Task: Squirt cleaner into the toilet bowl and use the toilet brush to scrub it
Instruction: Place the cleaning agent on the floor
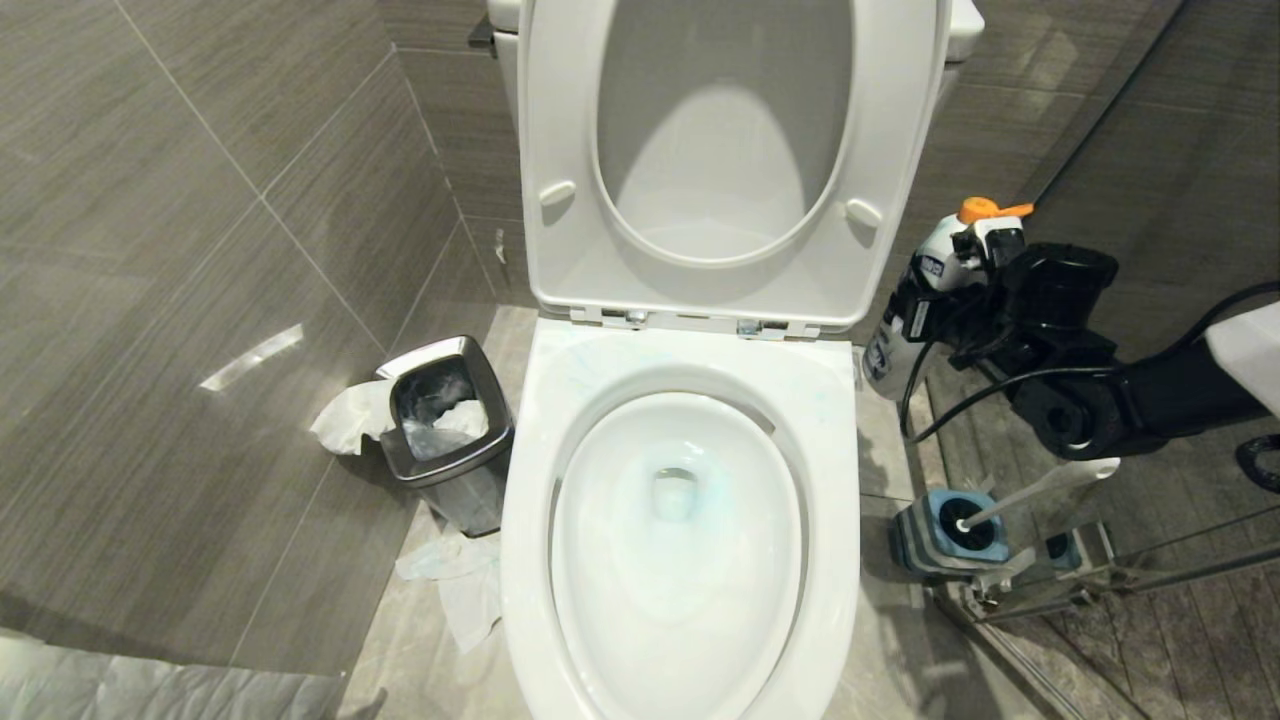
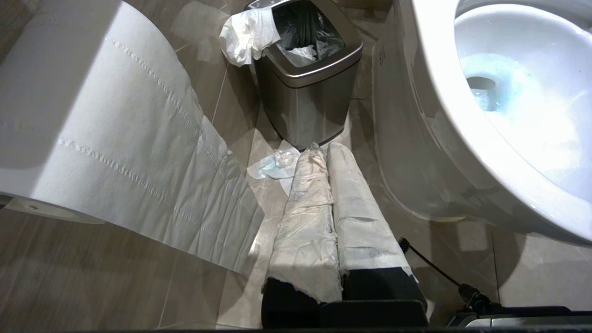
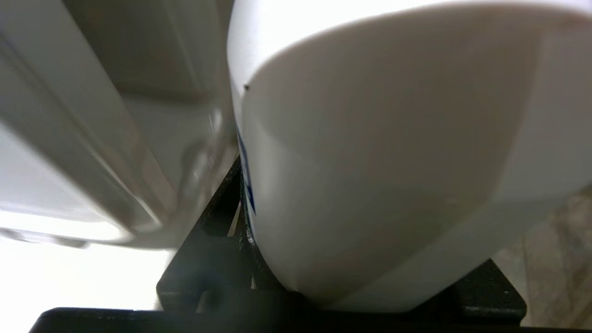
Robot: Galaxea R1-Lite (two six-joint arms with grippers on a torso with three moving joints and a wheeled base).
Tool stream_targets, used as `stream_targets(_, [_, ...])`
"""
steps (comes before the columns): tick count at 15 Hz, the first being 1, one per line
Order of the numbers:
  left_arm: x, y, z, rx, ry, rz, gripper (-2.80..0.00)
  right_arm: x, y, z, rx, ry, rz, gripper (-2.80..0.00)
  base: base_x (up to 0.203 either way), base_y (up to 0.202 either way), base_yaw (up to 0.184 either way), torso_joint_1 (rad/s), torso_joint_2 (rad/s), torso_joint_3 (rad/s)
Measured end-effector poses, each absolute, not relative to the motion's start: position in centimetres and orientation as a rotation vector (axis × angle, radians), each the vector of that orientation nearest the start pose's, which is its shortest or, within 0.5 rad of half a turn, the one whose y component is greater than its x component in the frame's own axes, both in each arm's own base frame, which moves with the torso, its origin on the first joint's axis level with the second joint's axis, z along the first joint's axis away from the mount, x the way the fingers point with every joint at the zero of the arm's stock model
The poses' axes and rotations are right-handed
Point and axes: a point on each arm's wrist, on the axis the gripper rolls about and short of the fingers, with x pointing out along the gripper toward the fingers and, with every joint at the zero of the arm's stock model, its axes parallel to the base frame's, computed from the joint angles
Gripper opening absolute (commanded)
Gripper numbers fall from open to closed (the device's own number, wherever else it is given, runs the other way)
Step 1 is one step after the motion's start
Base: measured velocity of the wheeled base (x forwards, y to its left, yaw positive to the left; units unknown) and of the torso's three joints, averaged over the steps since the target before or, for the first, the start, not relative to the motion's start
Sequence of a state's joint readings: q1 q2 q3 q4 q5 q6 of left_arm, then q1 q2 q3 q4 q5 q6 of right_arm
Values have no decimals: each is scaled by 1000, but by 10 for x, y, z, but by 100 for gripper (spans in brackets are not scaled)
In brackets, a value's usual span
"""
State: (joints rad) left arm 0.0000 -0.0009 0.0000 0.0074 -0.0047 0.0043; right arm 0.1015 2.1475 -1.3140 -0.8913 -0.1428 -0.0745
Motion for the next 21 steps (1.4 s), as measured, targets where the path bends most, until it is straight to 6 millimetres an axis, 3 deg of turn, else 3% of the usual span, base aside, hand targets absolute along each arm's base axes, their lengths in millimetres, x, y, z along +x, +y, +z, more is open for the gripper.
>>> stream_targets(4, [-23, 0, 75, 5, 7, -5, -280, 463, 41, 136, -68, -34, -47, -280, 0, 0, 0, 0, 0, 0])
stream_targets(13, [-23, 0, 75, 10, 7, -5, -280, 524, 47, 65, -69, -127, -56, -280, 0, 0, 0, 0, 0, 0])
stream_targets(21, [-23, 0, 75, 9, 7, -6, -280, 533, 59, 24, -64, -153, -37, -280, 0, 0, 0, 0, 0, 0])
